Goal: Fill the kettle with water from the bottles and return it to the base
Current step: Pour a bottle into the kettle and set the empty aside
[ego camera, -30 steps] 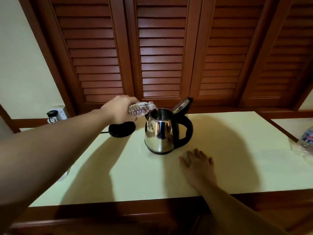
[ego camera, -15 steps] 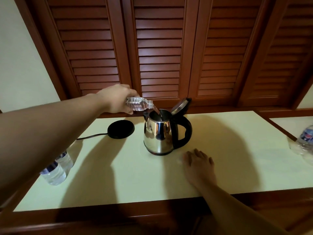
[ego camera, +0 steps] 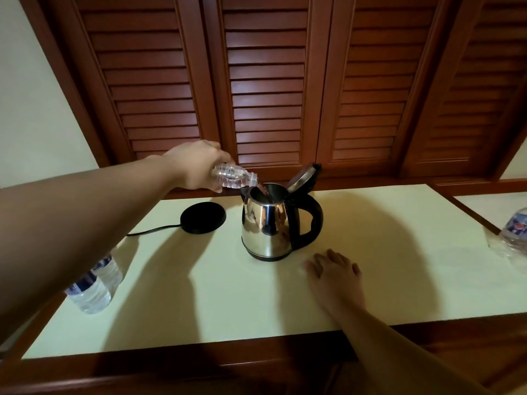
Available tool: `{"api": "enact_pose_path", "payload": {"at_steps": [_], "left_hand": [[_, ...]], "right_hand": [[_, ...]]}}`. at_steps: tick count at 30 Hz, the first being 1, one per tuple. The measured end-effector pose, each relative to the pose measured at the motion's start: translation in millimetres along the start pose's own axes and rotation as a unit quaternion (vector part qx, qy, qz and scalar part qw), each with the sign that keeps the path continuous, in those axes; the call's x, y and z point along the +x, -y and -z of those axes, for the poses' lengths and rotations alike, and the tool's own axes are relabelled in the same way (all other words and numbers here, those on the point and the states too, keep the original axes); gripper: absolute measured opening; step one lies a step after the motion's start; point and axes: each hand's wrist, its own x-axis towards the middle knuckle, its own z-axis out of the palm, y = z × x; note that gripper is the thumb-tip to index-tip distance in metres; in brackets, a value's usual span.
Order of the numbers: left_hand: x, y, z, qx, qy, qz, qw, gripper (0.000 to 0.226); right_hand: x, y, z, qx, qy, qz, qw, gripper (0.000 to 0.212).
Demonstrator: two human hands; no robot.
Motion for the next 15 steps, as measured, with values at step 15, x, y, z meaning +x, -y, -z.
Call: {"api": "enact_pose_path", "payload": {"at_steps": [15], "left_hand": [[5.4,-10.5,8.9,0.022,-0.009,0.007,1.0,0.068]], "right_hand": [[-0.1,2.8,2.1,-0.003,-0.005,-0.008,1.0,0.047]]}}
